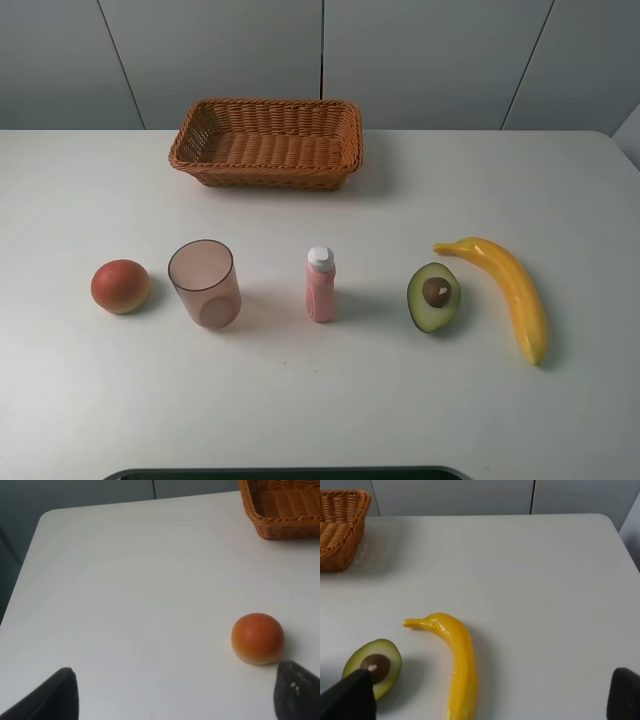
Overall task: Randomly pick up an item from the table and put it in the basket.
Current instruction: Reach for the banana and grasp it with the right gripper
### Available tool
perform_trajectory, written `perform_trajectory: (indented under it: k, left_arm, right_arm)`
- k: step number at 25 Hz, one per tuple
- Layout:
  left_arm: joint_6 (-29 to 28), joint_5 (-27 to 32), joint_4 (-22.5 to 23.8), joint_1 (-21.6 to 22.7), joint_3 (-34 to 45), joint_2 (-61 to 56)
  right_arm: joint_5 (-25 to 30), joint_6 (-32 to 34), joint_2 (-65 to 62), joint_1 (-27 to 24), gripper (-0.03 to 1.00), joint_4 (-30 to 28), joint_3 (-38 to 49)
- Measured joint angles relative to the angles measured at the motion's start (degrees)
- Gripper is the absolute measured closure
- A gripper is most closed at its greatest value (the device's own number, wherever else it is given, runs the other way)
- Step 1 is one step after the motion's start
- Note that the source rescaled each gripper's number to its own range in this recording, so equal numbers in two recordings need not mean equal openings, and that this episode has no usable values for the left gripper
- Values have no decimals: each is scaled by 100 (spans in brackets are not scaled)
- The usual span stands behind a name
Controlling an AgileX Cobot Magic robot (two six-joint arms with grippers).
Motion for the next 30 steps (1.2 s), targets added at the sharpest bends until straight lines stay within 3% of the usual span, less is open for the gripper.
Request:
perform_trajectory:
  k: [21,26,30]
  left_arm:
    - [0,0,0,0,0,0]
    - [0,0,0,0,0,0]
    - [0,0,0,0,0,0]
  right_arm:
    - [0,0,13,0,-3,0,-14]
    - [211,-59,1266,0,-3,11,-596]
    - [239,-494,2872,0,-3,22,-1363]
